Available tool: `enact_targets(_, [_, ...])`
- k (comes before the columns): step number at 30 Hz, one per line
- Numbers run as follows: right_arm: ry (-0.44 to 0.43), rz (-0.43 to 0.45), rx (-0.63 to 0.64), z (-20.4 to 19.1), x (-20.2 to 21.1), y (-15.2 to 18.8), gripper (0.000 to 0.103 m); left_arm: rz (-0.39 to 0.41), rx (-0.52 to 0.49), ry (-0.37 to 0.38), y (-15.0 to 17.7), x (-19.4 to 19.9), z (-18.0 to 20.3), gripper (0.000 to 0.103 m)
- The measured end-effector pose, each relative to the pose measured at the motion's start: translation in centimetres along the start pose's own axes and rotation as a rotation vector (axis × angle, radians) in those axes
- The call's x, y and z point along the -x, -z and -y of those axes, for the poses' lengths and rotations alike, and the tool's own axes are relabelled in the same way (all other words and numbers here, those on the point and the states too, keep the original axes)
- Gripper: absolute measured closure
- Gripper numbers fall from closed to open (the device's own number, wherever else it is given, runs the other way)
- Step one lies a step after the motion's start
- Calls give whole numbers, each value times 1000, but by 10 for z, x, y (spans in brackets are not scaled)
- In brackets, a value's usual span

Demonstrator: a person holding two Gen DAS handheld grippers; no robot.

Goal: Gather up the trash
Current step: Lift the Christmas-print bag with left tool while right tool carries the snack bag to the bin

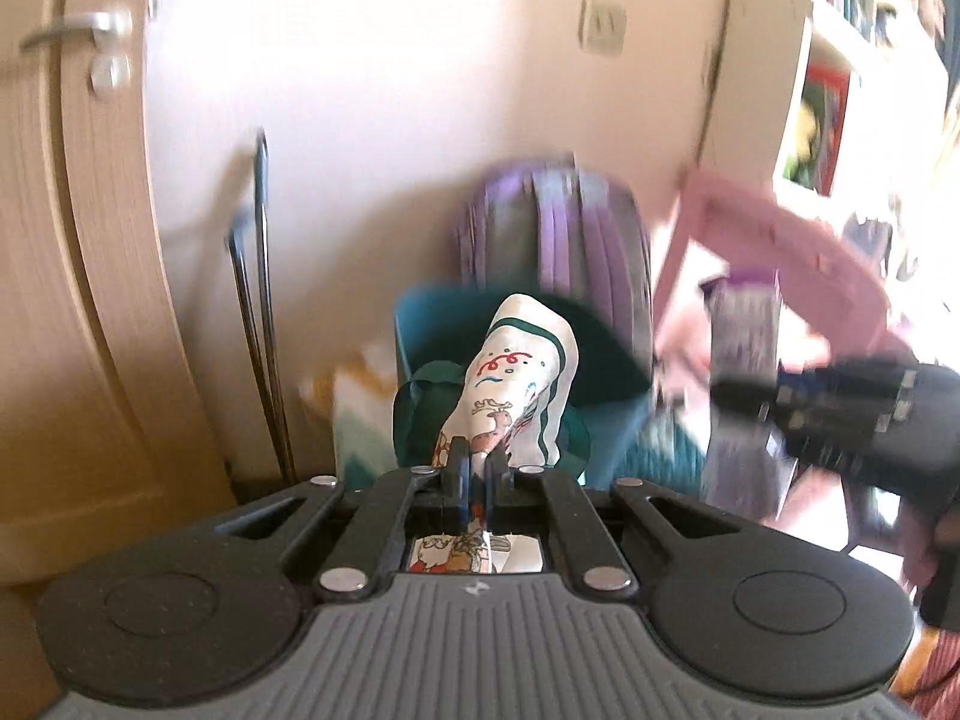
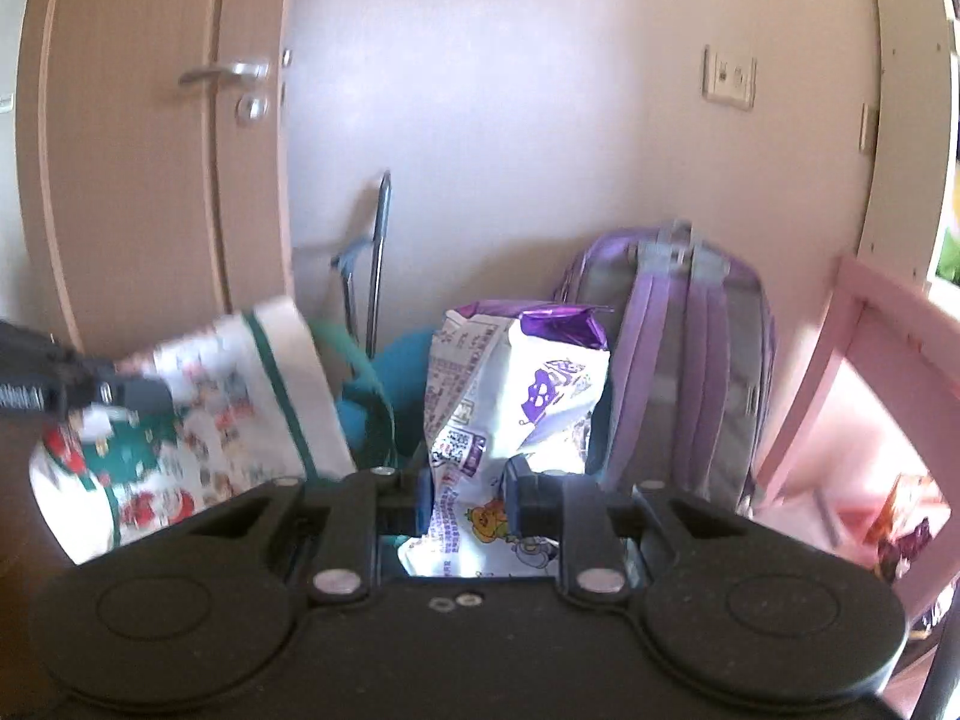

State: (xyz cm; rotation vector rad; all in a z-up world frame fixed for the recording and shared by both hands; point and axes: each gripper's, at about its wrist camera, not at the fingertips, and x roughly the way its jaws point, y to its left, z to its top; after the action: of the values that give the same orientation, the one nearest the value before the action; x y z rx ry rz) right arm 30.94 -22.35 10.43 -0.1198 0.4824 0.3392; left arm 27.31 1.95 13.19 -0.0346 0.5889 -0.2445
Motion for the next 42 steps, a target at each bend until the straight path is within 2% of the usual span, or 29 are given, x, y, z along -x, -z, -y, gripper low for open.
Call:
enact_targets(4, [21,55,7,3,-8,-29,81,97,-8,-27,-51,5,8,99])
enact_targets(7, [41,95,6,4,-18,-48,81,154,-23,-53,-76,-2,17,99])
enact_targets(13, [38,127,-39,13,-52,-64,81,157,-27,-80,-92,-54,23,98])
enact_targets(17, [29,119,-77,23,-83,-54,81,115,-16,-76,-87,-99,23,98])
enact_targets(22, [17,67,-116,31,-124,-39,80,58,-13,-81,-81,-149,22,98])
enact_targets(29, [31,-14,-94,30,-161,-13,78,-51,-16,-71,-66,-203,21,98])
enact_targets(34, [38,-82,-96,35,-177,5,72,-143,-14,-76,-52,-232,18,98])
enact_targets(37, [42,-112,-89,34,-181,12,65,-190,-17,-76,-46,-242,17,98])
enact_targets(42, [33,-149,-43,33,-179,17,60,-218,-21,-78,-41,-245,15,98])
